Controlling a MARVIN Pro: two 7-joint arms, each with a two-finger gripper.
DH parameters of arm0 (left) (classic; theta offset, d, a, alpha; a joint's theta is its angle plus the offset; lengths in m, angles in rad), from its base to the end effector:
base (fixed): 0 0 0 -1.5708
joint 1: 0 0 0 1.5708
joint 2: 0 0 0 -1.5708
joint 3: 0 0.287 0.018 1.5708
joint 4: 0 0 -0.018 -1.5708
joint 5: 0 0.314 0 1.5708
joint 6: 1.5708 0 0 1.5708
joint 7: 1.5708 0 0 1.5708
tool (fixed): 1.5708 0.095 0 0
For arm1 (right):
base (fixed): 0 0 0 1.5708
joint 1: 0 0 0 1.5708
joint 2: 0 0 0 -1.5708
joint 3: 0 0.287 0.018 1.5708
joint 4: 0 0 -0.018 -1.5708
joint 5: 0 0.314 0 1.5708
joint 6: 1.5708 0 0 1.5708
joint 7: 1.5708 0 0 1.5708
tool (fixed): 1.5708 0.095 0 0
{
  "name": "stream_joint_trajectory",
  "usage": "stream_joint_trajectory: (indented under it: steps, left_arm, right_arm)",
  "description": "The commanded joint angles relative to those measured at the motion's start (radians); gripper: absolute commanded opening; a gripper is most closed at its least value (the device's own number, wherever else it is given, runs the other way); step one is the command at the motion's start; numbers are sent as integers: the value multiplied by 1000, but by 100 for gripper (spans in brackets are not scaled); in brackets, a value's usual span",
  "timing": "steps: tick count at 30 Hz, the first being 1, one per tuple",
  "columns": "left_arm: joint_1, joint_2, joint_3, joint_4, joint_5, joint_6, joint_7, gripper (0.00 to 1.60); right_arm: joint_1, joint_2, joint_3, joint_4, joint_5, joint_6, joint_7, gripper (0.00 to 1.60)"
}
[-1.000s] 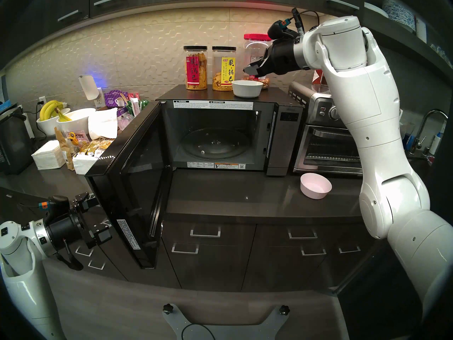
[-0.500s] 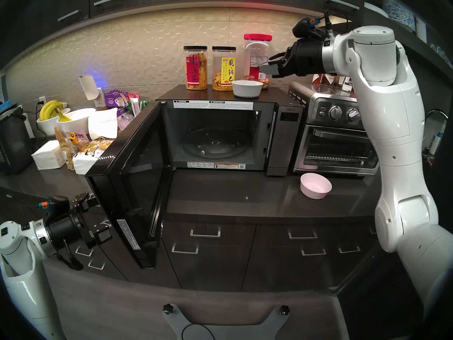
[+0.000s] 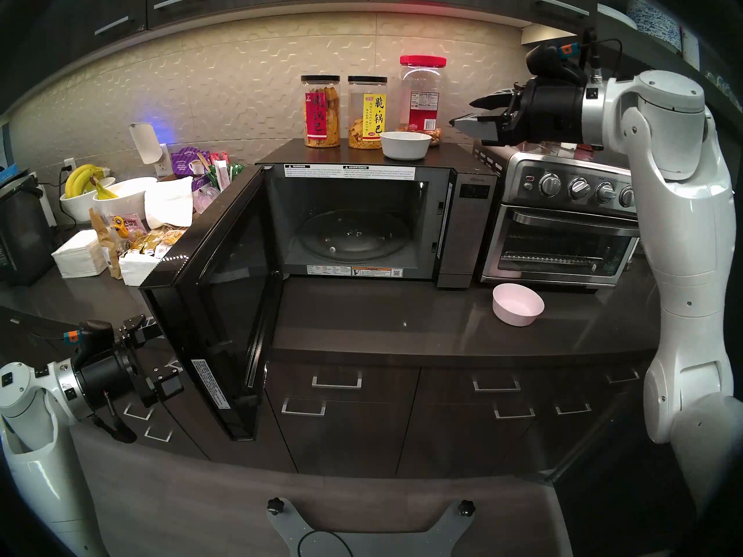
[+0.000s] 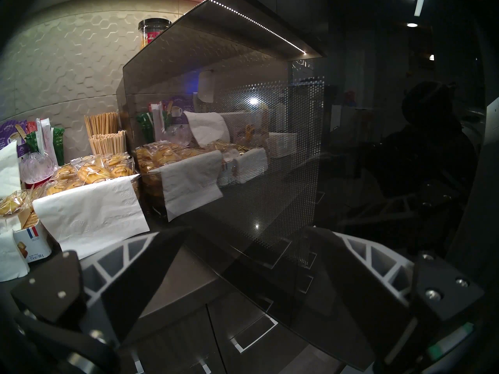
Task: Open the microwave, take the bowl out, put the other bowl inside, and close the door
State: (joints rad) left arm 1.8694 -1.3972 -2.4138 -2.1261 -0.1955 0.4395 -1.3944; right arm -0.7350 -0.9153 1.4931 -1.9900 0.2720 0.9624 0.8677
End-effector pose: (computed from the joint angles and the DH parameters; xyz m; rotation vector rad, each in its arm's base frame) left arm 0.2317 0.1811 -0.1648 1.9837 -0.7512 1.7238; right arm 0.3943 -0.0268 0.1134 -1.8923 -1.2438 -1.9320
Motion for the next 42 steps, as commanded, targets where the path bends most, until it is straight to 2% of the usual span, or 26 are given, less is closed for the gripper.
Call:
stream_joint_trajectory:
  steps: [1,2,16,29,42]
  left_arm:
    - [1,2,1,-15,-7,-2,-10,160]
    - [1,2,1,-15,-7,-2,-10,160]
    - [1,2,1,-15,-8,-2,-11,160]
    - [1,2,1,-15,-8,-2,-11,160]
    - [1,2,1,-15,-8,-2,-11,160]
  right_arm:
    - [-109,69,78,-59,60,-2,40,154]
    - [-126,74,88,-65,70,-2,34,160]
    - [-227,116,112,-67,142,-2,-18,160]
    - [-238,133,81,-12,154,-2,-85,160]
    - [-296,144,73,15,177,-2,-129,160]
